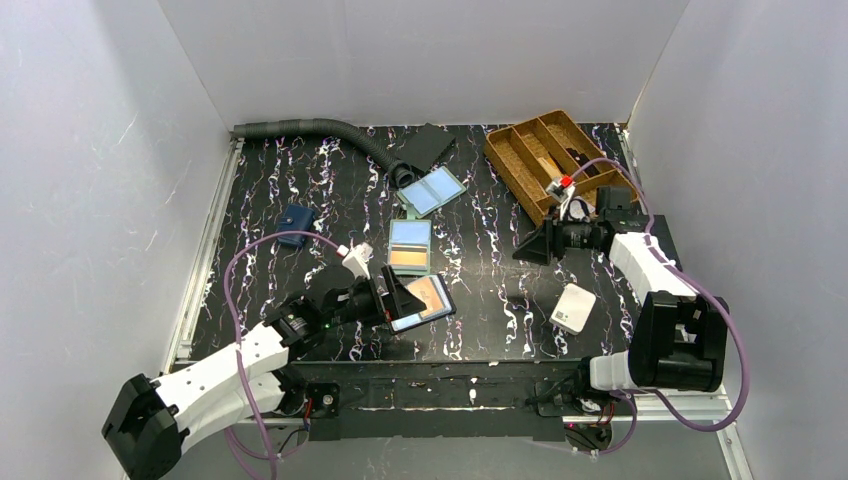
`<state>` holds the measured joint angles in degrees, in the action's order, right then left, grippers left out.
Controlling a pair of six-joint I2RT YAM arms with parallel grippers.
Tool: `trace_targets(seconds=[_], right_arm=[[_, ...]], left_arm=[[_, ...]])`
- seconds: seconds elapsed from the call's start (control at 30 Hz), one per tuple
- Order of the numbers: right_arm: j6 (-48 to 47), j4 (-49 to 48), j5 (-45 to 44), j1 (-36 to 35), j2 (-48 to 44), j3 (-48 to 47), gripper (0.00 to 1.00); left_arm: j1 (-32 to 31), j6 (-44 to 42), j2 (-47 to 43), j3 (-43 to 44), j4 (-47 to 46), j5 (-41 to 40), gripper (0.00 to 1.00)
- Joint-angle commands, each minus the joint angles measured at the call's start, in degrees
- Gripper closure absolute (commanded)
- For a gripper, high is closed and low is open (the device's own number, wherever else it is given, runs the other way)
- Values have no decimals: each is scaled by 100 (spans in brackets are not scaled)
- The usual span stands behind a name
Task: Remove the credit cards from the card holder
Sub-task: Remove the credit card from the card holder.
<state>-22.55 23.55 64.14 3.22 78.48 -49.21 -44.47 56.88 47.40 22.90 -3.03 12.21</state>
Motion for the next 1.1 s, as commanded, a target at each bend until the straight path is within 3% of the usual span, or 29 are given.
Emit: trace_targets(seconds=[0.0, 0.43, 0.77, 0.8, 0.93, 1.07], right_arm=[[310, -444, -244, -396, -19, 157, 44], [983, -1043, -641, -1537, 179, 292, 50], [2219, -1653, -1909, -2865, 700, -187, 82], [2219, -1620, -2018, -3058, 809, 50, 84], [2320, -1367, -2090, -3496, 1355, -679, 86], [2291, -1167, -1785, -3730, 1860, -984, 83]], left_arm=[[-68, 74, 159, 151, -31, -295, 3], [-114, 122, 1144, 626, 100, -735, 20], [-115, 36, 1707, 690, 4, -1020, 35], [-115, 51, 1732, 683, 4, -1070, 35], [-112, 66, 1861, 699, -4, -1125, 40], [-110, 85, 1984, 691, -58, -1120, 45]])
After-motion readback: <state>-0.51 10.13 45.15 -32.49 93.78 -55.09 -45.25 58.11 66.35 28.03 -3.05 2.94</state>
